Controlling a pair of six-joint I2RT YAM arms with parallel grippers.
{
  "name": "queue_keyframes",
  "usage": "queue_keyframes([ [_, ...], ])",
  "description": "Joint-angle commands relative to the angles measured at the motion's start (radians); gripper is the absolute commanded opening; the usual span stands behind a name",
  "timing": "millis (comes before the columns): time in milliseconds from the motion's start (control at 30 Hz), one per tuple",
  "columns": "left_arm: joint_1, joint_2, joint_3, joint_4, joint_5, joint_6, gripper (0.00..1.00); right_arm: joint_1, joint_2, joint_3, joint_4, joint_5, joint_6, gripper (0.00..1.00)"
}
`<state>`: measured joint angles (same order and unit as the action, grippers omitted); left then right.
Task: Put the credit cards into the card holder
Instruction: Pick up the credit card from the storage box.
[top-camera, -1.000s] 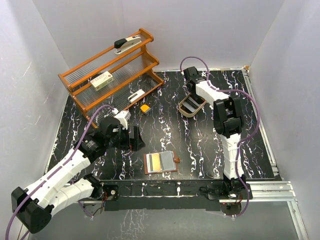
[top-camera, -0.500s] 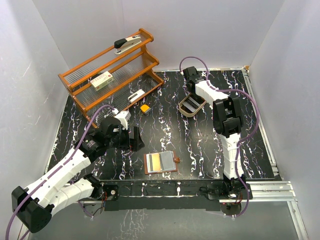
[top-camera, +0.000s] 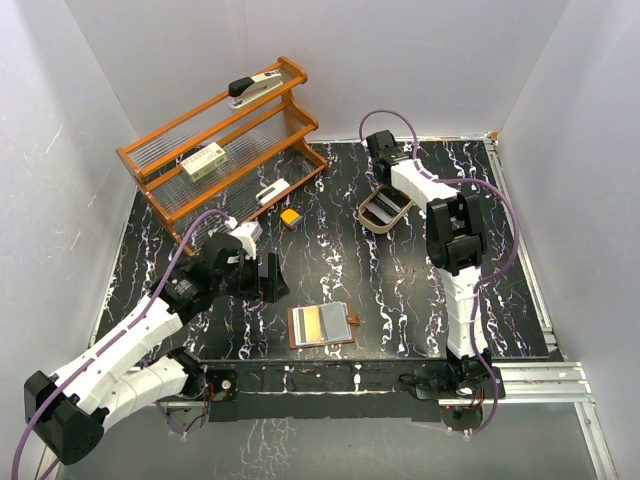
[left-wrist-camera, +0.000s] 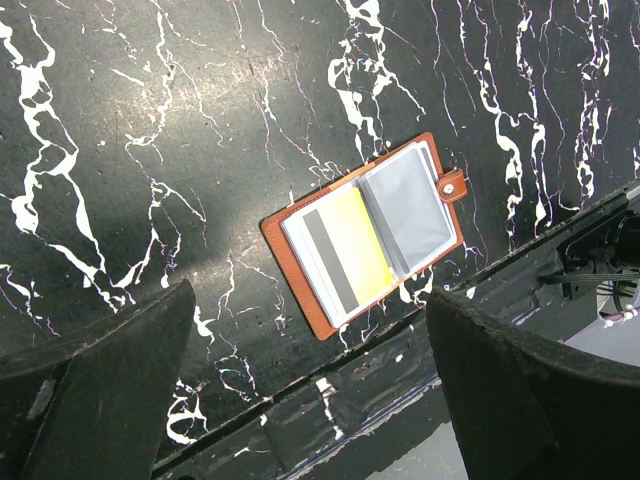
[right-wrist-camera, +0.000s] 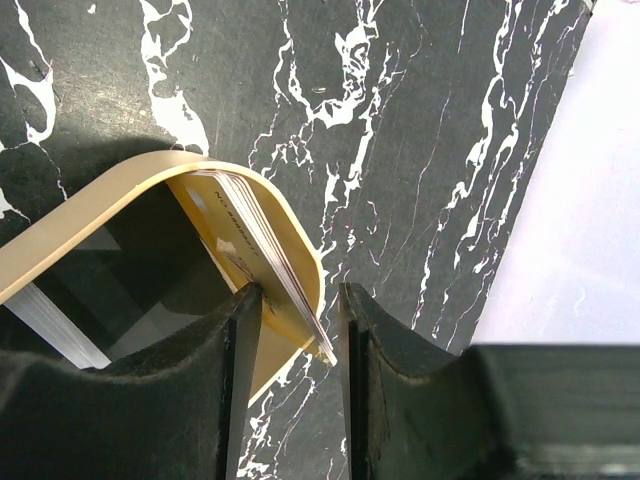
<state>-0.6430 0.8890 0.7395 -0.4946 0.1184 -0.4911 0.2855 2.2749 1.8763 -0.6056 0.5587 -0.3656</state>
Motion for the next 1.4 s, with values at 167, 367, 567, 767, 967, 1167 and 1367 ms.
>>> queue_keyframes([
  [167, 0.002, -0.003, 0.014, -0.002, -0.005, 0.006, 0.99, -0.008, -0.032, 0.066, 0.032, 0.025, -0.012, 0.3],
  [367, 0.002, -0.005, 0.014, -0.002, -0.006, 0.007, 0.99, -0.008, -0.032, 0.069, 0.026, 0.027, -0.012, 0.28],
  [567, 0.002, -0.004, 0.012, -0.002, -0.006, 0.006, 0.99, -0.009, -0.039, 0.07, 0.023, 0.032, -0.011, 0.31],
  [767, 0.002, -0.006, 0.014, -0.002, -0.005, 0.005, 0.99, -0.007, -0.048, 0.071, 0.015, 0.03, -0.007, 0.3],
  [967, 0.002, -0.004, 0.013, -0.001, -0.005, 0.005, 0.99, -0.004, -0.048, 0.086, -0.002, 0.029, 0.001, 0.3],
  [1167, 0.002, -0.006, 0.013, -0.002, -0.005, 0.005, 0.99, 0.004, -0.05, 0.092, -0.02, 0.026, 0.009, 0.28],
  [1367, 0.002, -0.01, 0.012, -0.002, -0.005, 0.005, 0.99, 0.004, -0.045, 0.092, -0.03, 0.028, 0.008, 0.21],
])
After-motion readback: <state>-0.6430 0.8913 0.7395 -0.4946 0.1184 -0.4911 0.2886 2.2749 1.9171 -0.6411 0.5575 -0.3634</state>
